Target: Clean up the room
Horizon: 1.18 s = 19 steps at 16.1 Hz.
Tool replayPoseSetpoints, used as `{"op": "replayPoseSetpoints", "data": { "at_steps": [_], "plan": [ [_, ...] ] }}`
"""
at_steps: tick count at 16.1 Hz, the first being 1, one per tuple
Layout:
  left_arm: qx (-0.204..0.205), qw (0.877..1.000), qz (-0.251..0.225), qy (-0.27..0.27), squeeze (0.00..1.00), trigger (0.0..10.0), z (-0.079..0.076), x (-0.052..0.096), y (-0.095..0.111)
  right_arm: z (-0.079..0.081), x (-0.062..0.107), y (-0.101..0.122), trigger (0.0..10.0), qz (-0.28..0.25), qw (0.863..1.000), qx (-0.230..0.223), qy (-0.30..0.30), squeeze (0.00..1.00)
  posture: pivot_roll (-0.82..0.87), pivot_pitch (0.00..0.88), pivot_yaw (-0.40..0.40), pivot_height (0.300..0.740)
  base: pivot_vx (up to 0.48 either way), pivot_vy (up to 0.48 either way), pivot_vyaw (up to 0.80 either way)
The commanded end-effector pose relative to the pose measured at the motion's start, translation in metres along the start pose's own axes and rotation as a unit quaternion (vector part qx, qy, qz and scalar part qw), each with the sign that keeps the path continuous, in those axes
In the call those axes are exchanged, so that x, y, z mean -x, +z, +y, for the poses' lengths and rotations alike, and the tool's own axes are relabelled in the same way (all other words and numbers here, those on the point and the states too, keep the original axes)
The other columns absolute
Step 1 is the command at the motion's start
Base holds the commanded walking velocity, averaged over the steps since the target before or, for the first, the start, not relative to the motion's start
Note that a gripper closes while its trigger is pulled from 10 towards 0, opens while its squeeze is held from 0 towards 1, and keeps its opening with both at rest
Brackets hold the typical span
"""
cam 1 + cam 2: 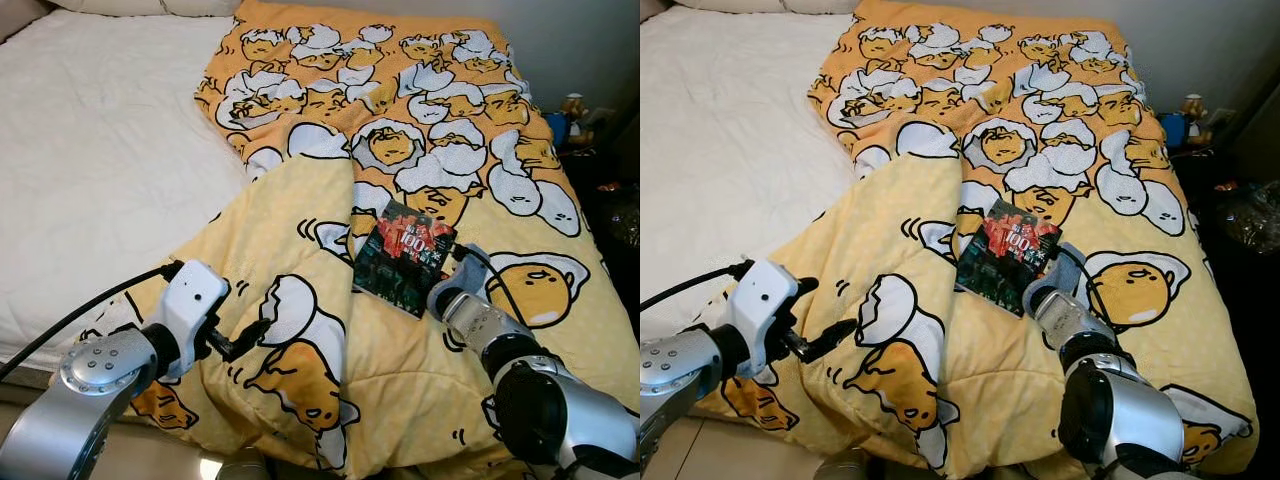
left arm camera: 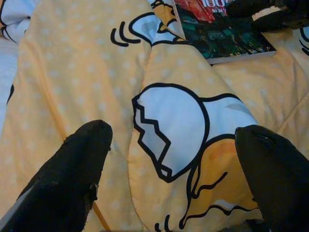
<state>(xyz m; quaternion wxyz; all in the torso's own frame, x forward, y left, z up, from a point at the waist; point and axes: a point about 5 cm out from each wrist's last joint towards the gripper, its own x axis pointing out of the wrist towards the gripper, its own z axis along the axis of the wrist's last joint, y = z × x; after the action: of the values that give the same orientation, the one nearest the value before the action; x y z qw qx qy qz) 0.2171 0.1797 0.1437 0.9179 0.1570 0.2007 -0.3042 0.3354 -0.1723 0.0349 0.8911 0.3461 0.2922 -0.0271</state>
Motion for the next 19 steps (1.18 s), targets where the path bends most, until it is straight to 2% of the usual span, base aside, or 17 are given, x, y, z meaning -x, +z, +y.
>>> {"op": "replayPoseSetpoints", "data": {
  "at_steps": [1, 6, 9, 10, 14, 16, 19],
  "plan": [
    [-0.008, 1.000, 0.000, -0.005, 0.00, 10.0, -0.002, 0.000, 0.002, -0.020, 0.004, -0.021, 10.0, 0.040, 0.998, -0.031, -0.036, 0.00, 0.33, 0.142, -0.027, 0.740, 0.000, 0.000, 0.00],
    [-0.009, 1.000, -0.005, -0.010, 0.00, 10.0, -0.003, -0.003, 0.003, -0.018, 0.004, -0.015, 10.0, 0.028, 0.998, -0.063, -0.009, 0.00, 0.32, 0.118, -0.035, 0.740, 0.000, 0.000, 0.00],
    [-0.010, 1.000, -0.005, -0.013, 0.00, 10.0, -0.004, -0.003, 0.003, -0.021, 0.005, -0.013, 10.0, 0.016, 0.997, -0.068, -0.024, 0.00, 0.33, 0.108, -0.036, 0.740, 0.000, 0.000, 0.00],
    [-0.010, 1.000, -0.005, -0.014, 0.00, 10.0, -0.004, -0.003, 0.003, -0.025, 0.007, -0.008, 10.0, 0.000, 0.995, -0.095, -0.028, 0.00, 0.32, 0.101, -0.038, 0.740, 0.000, 0.000, 0.00],
    [-0.012, 1.000, -0.007, -0.017, 0.00, 10.0, -0.004, -0.004, 0.004, -0.035, 0.011, 0.008, 10.0, -0.040, 0.989, -0.136, -0.035, 0.00, 0.32, 0.097, -0.037, 0.740, 0.000, 0.000, 0.00],
    [-0.013, 1.000, -0.007, -0.019, 0.00, 10.0, -0.004, -0.005, 0.004, -0.034, 0.011, 0.010, 10.0, -0.043, 0.988, -0.142, -0.034, 0.00, 0.32, 0.095, -0.037, 0.740, 0.000, 0.000, 0.00],
    [-0.015, 1.000, -0.008, -0.022, 0.00, 10.0, -0.005, -0.006, 0.005, -0.032, 0.010, 0.005, 10.0, -0.029, 0.991, -0.123, -0.035, 0.00, 0.32, 0.094, -0.037, 0.740, 0.000, 0.000, 0.00]
  ]
}}
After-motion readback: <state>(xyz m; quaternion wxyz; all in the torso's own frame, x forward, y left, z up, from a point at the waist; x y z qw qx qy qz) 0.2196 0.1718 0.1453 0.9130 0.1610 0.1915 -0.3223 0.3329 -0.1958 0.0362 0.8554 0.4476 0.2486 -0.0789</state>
